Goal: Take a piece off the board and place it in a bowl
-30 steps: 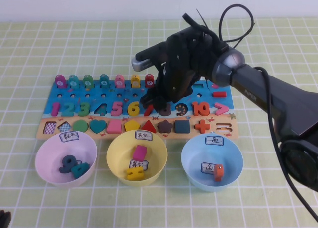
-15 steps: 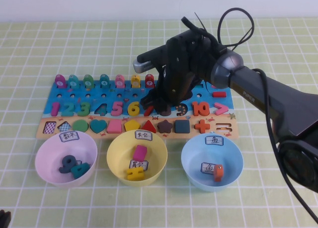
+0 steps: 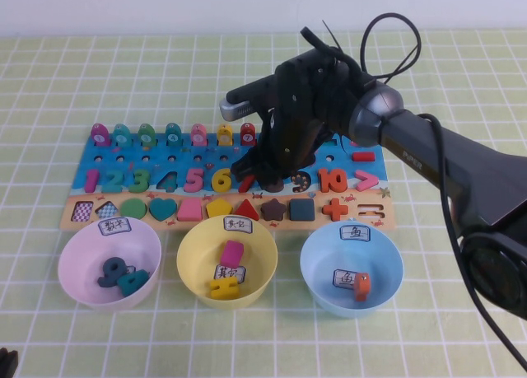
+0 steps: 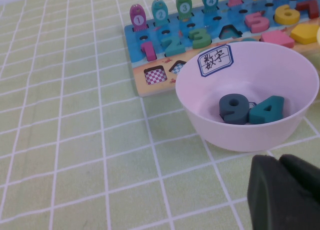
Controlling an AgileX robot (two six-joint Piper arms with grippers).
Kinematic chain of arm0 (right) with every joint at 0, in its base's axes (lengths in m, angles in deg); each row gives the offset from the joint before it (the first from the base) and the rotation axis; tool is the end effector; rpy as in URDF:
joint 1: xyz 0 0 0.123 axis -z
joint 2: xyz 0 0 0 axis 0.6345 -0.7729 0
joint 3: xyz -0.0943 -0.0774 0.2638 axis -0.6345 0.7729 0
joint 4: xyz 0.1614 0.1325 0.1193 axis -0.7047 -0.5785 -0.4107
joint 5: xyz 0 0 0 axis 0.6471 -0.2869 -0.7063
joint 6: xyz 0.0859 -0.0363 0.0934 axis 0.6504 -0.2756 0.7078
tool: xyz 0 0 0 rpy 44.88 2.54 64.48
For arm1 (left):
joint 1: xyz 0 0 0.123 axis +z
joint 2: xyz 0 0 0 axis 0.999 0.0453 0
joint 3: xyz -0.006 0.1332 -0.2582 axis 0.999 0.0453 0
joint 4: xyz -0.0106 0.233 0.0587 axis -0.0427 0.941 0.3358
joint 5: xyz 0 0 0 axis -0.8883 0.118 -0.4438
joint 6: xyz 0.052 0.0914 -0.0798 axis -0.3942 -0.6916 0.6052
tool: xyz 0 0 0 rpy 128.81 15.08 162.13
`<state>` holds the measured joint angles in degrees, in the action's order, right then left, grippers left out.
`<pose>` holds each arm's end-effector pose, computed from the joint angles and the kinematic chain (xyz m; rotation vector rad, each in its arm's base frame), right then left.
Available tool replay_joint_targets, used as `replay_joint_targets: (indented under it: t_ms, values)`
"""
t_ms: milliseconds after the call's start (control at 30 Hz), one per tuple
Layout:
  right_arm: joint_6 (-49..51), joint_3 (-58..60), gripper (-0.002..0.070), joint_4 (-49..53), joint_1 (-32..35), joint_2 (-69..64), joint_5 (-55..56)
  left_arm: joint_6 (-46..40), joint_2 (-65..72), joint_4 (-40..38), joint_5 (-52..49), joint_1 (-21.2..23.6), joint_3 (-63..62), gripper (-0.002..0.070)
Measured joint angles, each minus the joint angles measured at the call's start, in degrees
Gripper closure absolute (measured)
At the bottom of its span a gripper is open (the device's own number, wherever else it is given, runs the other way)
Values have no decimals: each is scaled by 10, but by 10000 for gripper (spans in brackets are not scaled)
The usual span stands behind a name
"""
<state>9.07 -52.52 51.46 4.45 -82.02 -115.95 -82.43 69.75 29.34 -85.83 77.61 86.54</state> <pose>0.4399 0.3055 0.1596 -0.6913 2.6735 0.1792 0.0739 -0.0117 0.1595 0.2905 1.8491 -0.0097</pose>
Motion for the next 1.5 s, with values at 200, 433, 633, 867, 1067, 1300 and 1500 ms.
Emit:
replay_joint_targets:
  t_ms: [200, 433, 633, 867, 1067, 1300, 1500]
  values:
    - [0, -27, 401, 2, 0, -1, -35, 0, 0, 0, 0, 0, 0, 680]
    - [0, -69, 547, 5, 0, -1, -77, 0, 0, 0, 0, 0, 0, 680]
    - [-2, -86, 570, 6, 0, -1, -87, 0, 0, 0, 0, 0, 0, 680]
    - [-43, -90, 571, 6, 1, 1, -88, 0, 0, 0, 0, 0, 0, 680]
    - [-56, -90, 461, -7, 8, 12, -89, 0, 0, 0, 0, 0, 0, 680]
    - [-61, -84, 302, -10, 21, 27, -90, 0, 0, 0, 0, 0, 0, 680]
    - [-67, 14, 334, -10, 23, 99, -90, 0, 0, 0, 0, 0, 0, 680]
